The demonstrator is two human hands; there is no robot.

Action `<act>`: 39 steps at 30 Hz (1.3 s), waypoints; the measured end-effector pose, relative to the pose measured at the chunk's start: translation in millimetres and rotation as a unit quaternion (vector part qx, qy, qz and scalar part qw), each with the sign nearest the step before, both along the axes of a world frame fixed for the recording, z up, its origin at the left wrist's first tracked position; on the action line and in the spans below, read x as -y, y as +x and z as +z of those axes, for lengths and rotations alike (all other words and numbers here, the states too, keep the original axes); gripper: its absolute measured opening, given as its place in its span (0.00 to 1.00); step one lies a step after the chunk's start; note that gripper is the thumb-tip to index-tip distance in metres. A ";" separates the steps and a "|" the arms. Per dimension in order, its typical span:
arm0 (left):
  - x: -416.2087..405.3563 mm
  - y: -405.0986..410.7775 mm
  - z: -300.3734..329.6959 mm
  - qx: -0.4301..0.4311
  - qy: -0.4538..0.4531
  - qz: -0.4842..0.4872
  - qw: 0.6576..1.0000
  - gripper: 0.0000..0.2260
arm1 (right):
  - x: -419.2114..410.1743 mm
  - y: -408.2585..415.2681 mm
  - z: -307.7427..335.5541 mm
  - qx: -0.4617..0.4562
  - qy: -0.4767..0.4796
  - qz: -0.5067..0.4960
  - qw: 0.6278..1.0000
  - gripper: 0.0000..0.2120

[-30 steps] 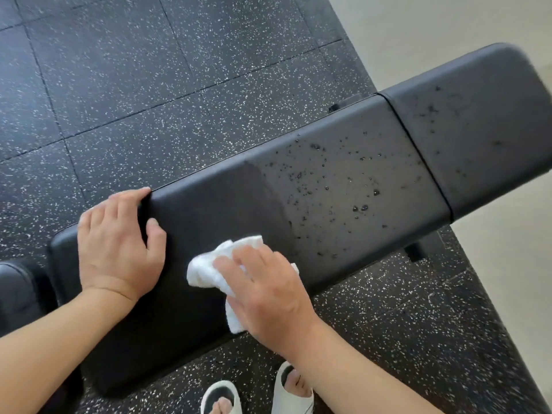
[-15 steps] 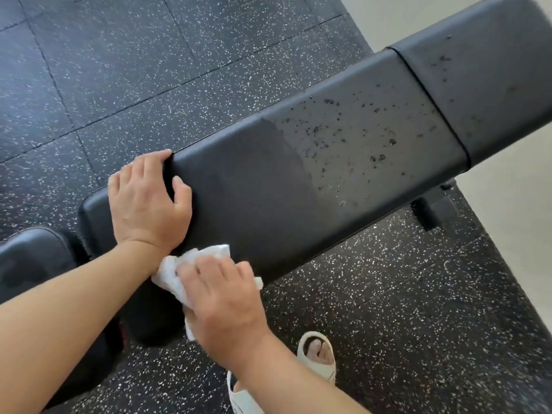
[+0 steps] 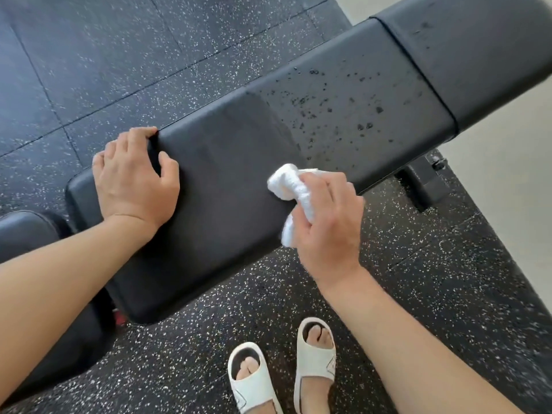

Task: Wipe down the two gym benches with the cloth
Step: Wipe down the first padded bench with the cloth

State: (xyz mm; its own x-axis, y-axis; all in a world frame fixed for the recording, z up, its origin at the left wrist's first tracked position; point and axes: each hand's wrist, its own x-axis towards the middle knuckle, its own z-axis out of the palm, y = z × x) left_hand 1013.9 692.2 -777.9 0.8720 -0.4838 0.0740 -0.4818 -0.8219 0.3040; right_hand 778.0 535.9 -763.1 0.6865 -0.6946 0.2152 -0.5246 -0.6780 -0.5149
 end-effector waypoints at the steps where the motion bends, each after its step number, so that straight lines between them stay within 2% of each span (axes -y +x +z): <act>1: 0.1 0.1 0.8 -0.001 -0.001 0.001 1.000 0.20 | -15.1 7.4 -0.4 0.007 0.006 0.013 1.000 0.19; 7: 0.6 0.0 1.2 -0.005 0.003 0.001 1.000 0.22 | -138.6 25.8 -9.0 0.009 -0.024 0.211 0.977 0.15; 11: -0.8 1.0 0.2 -0.002 0.005 0.000 1.000 0.22 | -110.6 13.8 -10.3 0.019 -0.072 0.287 0.955 0.15; 13: -0.3 1.7 -0.6 -0.004 0.001 -0.001 1.000 0.21 | -68.2 1.8 -9.2 0.006 -0.085 0.260 0.962 0.17; 17: -1.2 1.5 -1.2 0.006 -0.002 0.003 1.000 0.21 | 23.8 -8.4 -0.7 -0.018 -0.070 0.104 0.992 0.18; 20: -0.4 0.9 0.0 0.004 0.001 0.002 1.000 0.20 | 35.6 12.2 6.7 -0.028 -0.041 0.040 0.998 0.17; 22: -0.1 0.5 2.1 0.001 0.001 0.001 1.000 0.21 | 6.8 34.3 7.6 -0.037 -0.037 0.050 0.997 0.17; 26: -0.8 0.6 5.3 -0.005 0.002 0.000 1.000 0.21 | -58.6 80.3 5.9 -0.052 -0.070 0.184 0.979 0.14; 29: -0.2 0.4 6.5 -0.013 0.006 0.002 1.000 0.21 | -44.4 97.3 5.4 -0.051 -0.103 0.235 0.965 0.13; 32: 0.7 -1.0 5.9 -0.005 0.006 -0.002 1.000 0.21 | 20.1 113.6 4.3 -0.078 -0.135 0.159 0.975 0.14; 36: 2.0 -1.3 8.6 -0.007 0.013 0.001 1.000 0.22 | 84.9 156.7 11.5 -0.116 -0.061 -0.016 0.991 0.15; 37: 2.5 -1.1 9.5 -0.006 0.011 0.000 1.000 0.22 | 77.1 165.5 12.7 -0.120 -0.061 -0.018 0.991 0.14; 39: 2.4 -1.6 9.6 0.001 0.010 -0.004 1.000 0.21 | 41.1 176.7 12.4 -0.117 -0.072 0.045 0.990 0.12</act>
State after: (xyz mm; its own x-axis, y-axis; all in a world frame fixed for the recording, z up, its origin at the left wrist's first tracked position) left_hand 1012.3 689.9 -768.3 0.8683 -0.4917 0.0658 -0.4884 -0.8242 0.2866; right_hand 954.7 494.8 -750.7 0.7864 -0.6026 0.1359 -0.5526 -0.7845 -0.2813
